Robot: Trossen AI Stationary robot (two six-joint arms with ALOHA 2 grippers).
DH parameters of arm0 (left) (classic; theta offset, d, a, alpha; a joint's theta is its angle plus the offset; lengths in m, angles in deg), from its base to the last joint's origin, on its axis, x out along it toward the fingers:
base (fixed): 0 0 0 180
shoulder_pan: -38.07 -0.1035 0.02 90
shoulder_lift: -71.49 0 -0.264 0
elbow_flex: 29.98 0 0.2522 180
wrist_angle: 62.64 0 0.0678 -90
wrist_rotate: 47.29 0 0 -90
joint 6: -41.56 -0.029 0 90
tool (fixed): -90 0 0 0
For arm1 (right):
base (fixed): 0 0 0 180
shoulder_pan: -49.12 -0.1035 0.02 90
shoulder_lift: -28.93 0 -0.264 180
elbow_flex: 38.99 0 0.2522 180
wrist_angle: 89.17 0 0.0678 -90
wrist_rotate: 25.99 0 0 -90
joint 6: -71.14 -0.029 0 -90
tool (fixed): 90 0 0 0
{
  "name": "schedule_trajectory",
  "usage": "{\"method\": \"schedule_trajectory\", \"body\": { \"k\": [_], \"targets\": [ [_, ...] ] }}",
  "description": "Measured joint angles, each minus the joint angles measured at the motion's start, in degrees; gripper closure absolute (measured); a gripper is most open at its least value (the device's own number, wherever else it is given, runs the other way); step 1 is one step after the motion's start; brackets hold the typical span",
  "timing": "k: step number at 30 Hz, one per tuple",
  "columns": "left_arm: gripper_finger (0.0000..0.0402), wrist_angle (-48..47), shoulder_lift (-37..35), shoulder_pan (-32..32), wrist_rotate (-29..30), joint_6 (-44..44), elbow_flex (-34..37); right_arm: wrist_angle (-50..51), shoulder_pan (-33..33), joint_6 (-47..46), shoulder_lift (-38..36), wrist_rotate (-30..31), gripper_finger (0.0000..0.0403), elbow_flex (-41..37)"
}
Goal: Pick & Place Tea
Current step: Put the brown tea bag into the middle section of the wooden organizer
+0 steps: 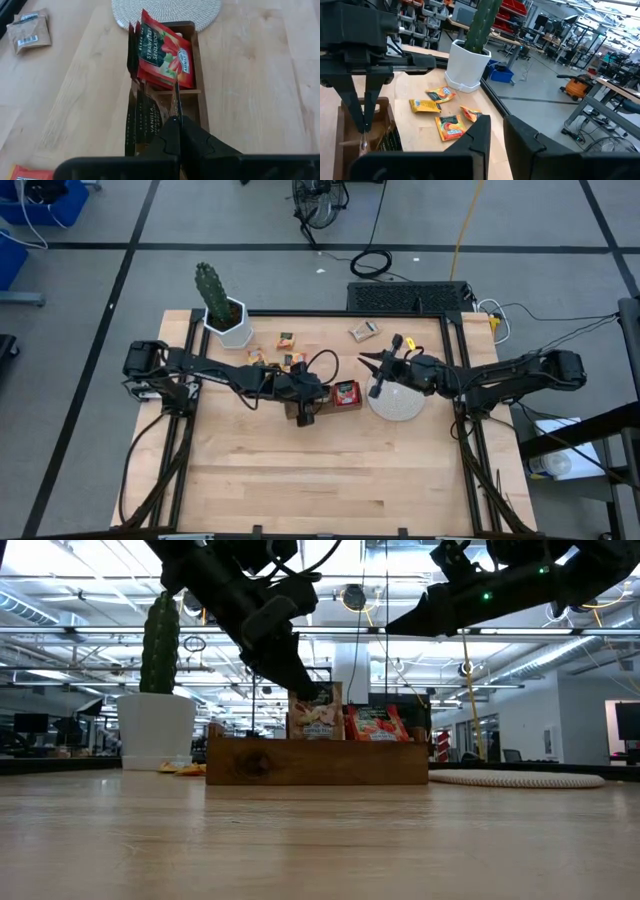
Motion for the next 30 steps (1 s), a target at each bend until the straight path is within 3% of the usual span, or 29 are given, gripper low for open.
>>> {"method": "schedule_trajectory", "body": {
  "k": [30],
  "targets": [
    [0.0401,1.29,3.02,-0.76,0.28,1.09,-0.02,-0.07,0.0,0.0,0.02,-0.04,0.0369,0.02]
  ]
}}
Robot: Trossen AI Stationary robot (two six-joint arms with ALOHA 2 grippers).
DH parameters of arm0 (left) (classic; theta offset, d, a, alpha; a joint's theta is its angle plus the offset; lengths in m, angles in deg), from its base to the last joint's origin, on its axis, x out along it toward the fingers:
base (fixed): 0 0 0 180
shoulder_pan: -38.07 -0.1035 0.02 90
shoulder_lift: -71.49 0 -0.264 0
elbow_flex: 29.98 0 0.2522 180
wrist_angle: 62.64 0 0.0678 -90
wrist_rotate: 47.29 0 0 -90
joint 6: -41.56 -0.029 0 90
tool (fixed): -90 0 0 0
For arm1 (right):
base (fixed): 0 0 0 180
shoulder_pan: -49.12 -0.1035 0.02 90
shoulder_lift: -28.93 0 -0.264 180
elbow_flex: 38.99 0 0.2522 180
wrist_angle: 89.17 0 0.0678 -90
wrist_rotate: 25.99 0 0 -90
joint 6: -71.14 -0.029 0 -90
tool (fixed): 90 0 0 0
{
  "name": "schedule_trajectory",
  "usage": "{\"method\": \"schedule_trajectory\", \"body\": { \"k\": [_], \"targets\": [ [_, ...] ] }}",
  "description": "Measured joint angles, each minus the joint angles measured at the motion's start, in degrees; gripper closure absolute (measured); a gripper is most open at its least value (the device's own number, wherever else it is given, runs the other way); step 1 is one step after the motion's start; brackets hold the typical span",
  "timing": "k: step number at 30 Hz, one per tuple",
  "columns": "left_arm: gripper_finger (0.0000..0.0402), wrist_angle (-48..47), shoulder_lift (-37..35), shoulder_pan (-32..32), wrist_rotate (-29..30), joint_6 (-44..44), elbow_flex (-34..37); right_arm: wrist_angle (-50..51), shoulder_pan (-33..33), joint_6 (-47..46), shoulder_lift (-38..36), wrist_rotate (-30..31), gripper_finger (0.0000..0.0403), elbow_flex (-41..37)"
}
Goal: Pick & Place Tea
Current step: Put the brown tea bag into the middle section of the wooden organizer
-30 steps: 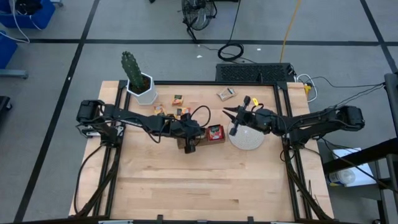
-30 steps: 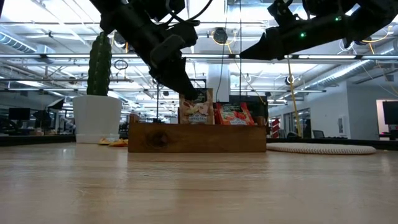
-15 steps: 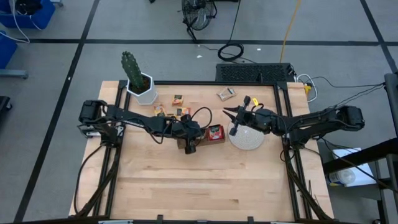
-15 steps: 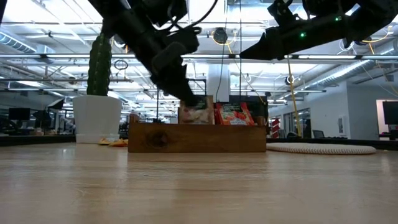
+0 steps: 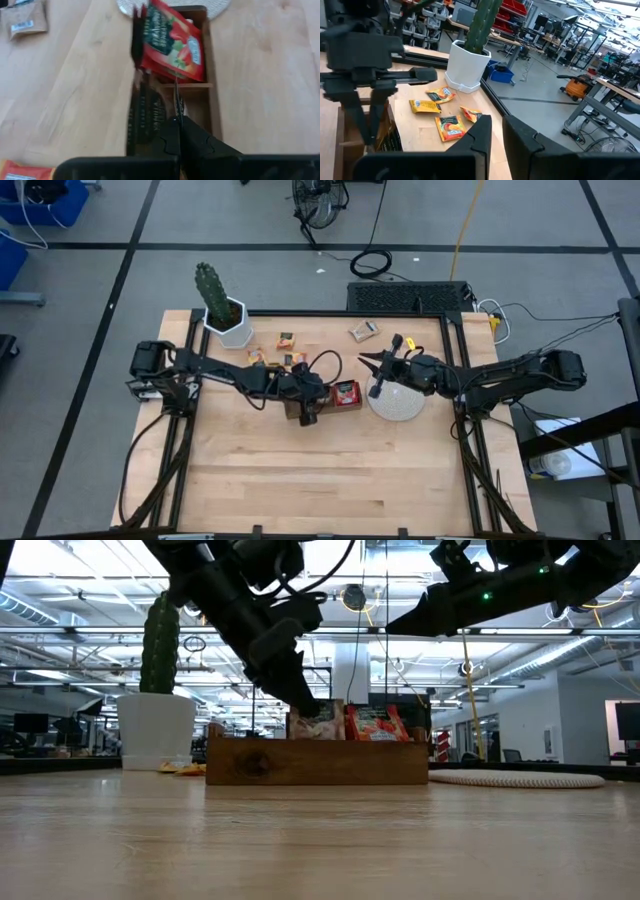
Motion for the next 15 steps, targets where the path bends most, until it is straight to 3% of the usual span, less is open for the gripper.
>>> {"method": "schedule_trajectory", "body": {
  "k": [15],
  "targets": [
    [0.0377,0.35,0.0,-1.47,1.14,1.07,0.0,0.02,-0.02,-0.22,0.0,0.0,0.0369,0.0]
  ]
}}
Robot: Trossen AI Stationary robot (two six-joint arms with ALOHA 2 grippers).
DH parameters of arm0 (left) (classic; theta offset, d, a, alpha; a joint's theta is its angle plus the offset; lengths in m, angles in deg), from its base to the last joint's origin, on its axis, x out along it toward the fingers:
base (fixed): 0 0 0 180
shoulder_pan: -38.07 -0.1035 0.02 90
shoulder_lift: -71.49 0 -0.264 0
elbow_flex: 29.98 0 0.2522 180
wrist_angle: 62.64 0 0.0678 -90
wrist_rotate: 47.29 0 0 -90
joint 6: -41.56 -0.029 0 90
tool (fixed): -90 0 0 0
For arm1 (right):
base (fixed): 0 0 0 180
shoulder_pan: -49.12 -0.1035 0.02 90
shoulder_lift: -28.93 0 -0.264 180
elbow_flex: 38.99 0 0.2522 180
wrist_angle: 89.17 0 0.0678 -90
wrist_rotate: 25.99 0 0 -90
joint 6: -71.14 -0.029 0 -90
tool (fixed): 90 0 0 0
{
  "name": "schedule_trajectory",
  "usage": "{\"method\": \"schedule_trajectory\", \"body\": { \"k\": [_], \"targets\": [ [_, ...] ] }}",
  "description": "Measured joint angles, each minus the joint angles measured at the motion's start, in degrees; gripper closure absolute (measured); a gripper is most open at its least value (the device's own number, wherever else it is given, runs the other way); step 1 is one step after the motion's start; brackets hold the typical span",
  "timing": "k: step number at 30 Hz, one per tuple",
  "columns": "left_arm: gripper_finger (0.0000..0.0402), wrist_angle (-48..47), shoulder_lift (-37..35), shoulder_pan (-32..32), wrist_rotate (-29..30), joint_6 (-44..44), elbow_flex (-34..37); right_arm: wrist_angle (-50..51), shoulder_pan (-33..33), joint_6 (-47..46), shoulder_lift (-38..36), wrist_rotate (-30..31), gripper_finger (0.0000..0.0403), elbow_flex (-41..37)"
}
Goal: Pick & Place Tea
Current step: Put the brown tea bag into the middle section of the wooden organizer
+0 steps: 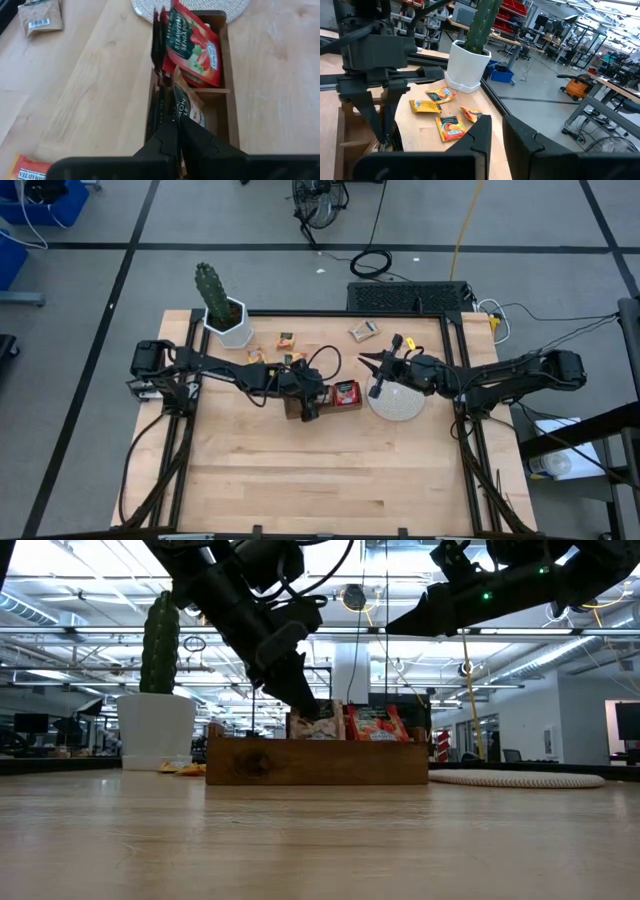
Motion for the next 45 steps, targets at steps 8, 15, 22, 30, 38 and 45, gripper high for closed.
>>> {"method": "schedule_trajectory", "body": {
  "k": [8,15,22,30,38,45],
  "targets": [
    [0.0357,0.15,0.0,0.04,0.0,0.63,0.0,0.0,-0.02,0.0,0.0,0.0,0.0369,0.0],
    [0.0355,1.36,0.0,0.46,-3.74,0.22,0.0,0.0,-0.02,0.15,0.0,0.0,0.0369,0.0],
    [0.0354,2.61,0.0,1.66,-4.27,-1.91,0.0,0.0,-0.02,0.19,0.0,0.0,0.0369,0.0],
    [0.0321,2.66,-4.1,1.9,6.55,-4.23,0.07,0.02,-0.02,-0.42,0.0,0.05,0.0369,0.0],
    [0.0213,2.89,-6.78,2.12,12.94,-5.64,0.07,2.57,0.55,-0.18,-0.05,2.35,0.0368,0.1],
    [0.0128,-0.64,-14.49,2.43,13.71,-5.62,0.04,34.15,17.13,-8.29,1.65,-12.74,0.0338,10.99]
  ]
}}
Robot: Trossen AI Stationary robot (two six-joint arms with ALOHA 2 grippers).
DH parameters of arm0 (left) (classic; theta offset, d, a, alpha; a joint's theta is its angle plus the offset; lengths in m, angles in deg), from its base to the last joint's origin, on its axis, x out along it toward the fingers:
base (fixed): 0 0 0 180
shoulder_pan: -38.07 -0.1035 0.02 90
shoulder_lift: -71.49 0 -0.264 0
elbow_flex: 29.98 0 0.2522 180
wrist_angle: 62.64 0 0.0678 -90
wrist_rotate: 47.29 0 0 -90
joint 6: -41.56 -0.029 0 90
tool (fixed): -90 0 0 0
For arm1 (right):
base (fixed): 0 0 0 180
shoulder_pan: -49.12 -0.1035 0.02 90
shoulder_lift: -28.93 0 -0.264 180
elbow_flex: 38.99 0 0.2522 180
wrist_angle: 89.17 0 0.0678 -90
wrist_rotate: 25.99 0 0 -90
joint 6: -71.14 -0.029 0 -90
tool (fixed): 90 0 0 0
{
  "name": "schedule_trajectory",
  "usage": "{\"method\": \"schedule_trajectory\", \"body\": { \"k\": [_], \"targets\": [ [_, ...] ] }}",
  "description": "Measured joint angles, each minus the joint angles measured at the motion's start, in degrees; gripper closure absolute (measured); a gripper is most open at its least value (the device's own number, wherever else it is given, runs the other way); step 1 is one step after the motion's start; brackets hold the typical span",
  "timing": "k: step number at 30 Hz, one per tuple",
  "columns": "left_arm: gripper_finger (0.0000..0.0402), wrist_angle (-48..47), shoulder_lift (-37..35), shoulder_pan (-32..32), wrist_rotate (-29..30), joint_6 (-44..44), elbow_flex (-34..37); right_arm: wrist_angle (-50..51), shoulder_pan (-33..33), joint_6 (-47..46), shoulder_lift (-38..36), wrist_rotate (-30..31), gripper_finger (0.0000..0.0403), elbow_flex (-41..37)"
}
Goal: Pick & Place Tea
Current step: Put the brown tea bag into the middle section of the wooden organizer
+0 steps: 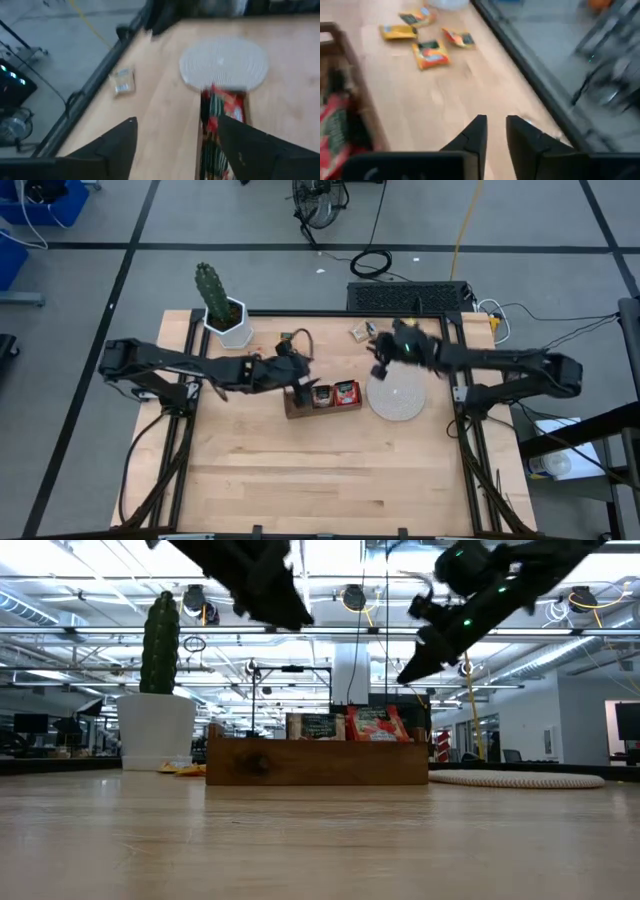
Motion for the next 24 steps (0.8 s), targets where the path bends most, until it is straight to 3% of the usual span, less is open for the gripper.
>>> {"method": "schedule_trajectory", "body": {
  "k": [4,9,11,17,24],
  "targets": [
    [0.0099,0.3,-4.63,0.04,-0.03,-0.07,-0.02,7.23,12.59,-1.47,2.96,-6.46,0.0304,7.56],
    [0.0079,1.05,-7.26,0.19,-0.41,0.06,-0.02,10.59,26.59,-8.88,12.22,-27.97,0.0258,14.03],
    [0.0074,1.54,-7.11,0.19,-0.51,0.11,-0.02,10.89,29.8,-11.77,17.99,-32.32,0.0238,16.28],
    [0.0074,2.15,-6.49,0.24,-1.37,0.17,-0.06,10.94,32.11,-12.87,30.68,-36.53,0.0189,18.64],
    [0.0075,2.52,-6.49,0.21,-1.58,0.15,-0.02,9.64,28.54,-9.63,36.86,-35.32,0.0186,23.24]
  ]
}}
